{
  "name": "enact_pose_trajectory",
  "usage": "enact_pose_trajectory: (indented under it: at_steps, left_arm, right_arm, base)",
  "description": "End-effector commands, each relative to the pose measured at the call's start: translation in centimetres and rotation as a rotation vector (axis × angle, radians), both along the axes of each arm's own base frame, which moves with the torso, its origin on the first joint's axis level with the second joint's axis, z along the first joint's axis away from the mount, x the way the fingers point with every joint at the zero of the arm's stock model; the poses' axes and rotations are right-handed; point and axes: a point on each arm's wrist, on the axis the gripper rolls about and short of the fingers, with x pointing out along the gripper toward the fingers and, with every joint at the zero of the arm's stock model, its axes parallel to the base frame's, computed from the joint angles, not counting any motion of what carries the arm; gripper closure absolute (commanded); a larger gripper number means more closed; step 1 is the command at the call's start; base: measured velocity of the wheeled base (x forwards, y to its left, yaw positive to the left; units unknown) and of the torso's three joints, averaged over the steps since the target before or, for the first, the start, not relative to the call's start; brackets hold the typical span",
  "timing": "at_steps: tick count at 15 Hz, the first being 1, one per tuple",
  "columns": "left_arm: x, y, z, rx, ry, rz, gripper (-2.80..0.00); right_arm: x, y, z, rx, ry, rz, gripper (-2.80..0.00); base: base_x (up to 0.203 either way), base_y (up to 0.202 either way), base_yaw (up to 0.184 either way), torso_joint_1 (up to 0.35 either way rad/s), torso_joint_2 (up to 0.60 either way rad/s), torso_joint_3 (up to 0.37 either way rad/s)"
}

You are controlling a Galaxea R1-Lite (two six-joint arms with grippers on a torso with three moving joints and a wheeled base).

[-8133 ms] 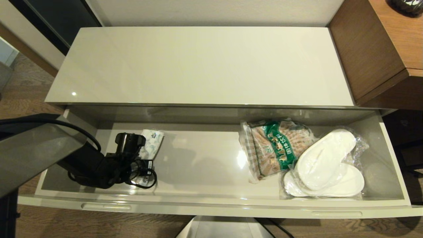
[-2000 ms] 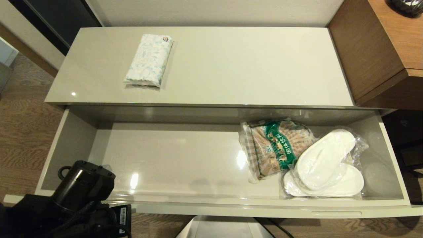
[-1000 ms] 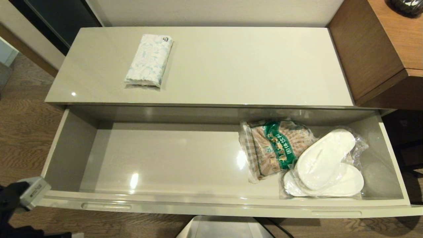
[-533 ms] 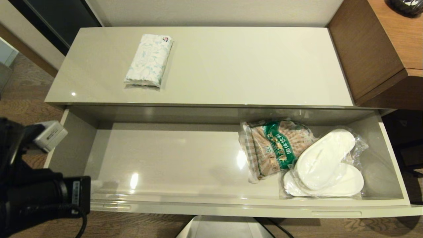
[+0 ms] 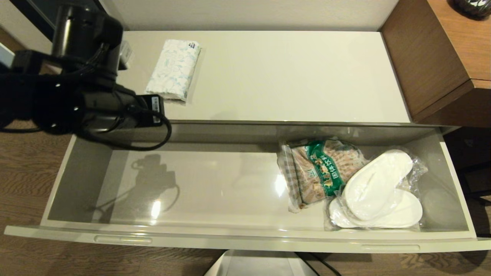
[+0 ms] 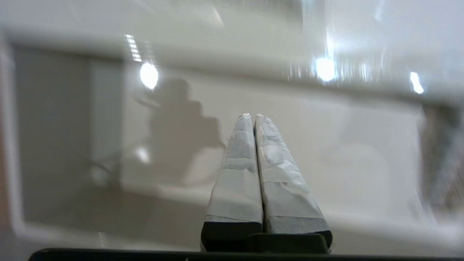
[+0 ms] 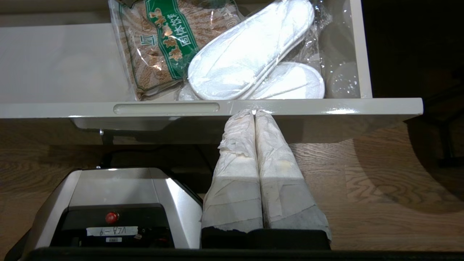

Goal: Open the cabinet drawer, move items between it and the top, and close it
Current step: Pick up the tissue on the table

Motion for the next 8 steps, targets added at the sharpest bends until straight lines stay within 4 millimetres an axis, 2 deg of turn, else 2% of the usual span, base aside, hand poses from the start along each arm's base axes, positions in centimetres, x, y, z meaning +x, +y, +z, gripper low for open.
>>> enact_pose_trajectory:
  at_steps: [1, 3, 4, 8]
  left_arm:
    - [5.1, -2.0, -0.1, 0.064, -0.029, 0.050, 0.00]
    - [6.3, -2.4, 0.5, 0.117, -0.058, 0.069, 0.00]
    - [6.9, -2.6, 0.5, 0.142, -0.067, 0.081, -2.80]
    - [8.8, -3.5, 1.5, 0.224, -0.142, 0.129, -2.80]
  right_arm:
    - [-0.1, 0.0, -0.1, 0.000, -0.011, -0.001, 0.00]
    - [-0.1, 0.0, -0.1, 0.000, -0.011, 0.001, 0.00]
    - [-0.1, 0.0, -0.1, 0.000, -0.011, 0.001, 0.00]
    - [-0.1, 0.0, -0.1, 0.000, -0.011, -0.001, 0.00]
  base:
    - [0.000, 0.000, 0.000, 0.000, 0.00, 0.000]
    - [0.000, 0.000, 0.000, 0.000, 0.00, 0.000]
    - [0.000, 0.000, 0.000, 0.000, 0.00, 0.000]
    - [0.000, 0.000, 0.000, 0.000, 0.00, 0.000]
